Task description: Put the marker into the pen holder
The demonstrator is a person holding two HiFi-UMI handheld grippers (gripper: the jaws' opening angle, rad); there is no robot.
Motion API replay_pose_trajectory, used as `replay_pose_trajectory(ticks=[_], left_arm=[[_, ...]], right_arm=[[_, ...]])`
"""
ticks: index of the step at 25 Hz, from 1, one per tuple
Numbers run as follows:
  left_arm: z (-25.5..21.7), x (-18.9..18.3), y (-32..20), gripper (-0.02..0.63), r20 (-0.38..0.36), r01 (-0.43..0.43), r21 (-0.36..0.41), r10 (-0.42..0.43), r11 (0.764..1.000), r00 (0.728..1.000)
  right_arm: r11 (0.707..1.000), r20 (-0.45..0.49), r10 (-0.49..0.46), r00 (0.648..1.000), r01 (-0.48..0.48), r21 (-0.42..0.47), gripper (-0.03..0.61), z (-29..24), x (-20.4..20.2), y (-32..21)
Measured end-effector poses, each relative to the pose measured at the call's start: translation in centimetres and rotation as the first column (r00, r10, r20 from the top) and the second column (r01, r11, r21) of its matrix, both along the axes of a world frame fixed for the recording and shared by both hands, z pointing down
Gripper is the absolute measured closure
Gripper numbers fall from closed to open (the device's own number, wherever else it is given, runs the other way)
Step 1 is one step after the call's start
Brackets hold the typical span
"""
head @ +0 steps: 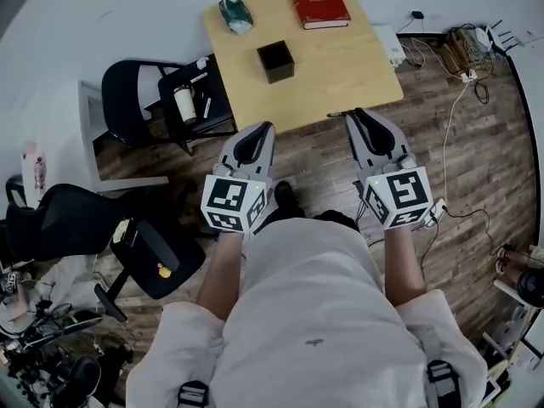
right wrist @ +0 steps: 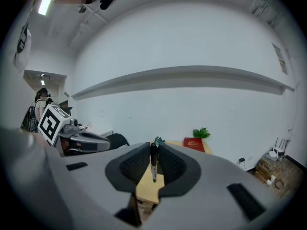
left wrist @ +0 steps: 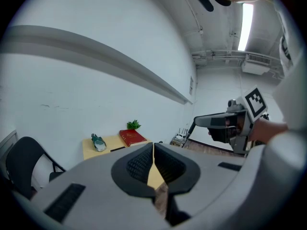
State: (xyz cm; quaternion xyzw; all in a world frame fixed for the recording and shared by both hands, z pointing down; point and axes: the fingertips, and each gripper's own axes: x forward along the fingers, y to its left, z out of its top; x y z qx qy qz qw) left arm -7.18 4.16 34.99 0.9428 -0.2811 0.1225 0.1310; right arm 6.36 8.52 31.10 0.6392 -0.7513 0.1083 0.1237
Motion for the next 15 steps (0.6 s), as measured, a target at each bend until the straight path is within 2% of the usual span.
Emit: replay_pose_trajectory(ticks=[8, 15], left_arm=[[0.4, -1.0, -2.5, 0.604, -0.003, 0.002, -0.009, -0.002, 1.0, 1.0], [1.0, -0.4, -3.7, 0.604, 0.003, -0.006, -0.028, 0.006, 1.0, 1.0]], right_arm=[[1.0, 0.025, 0.002, 1.0, -0.001, -0.009, 0.523, 0.6, -1.1, -2.5], [1.0, 0.044, -0.012, 0.999, 0.012, -0.015, 0.523, 1.1, -1.0, -4.7]])
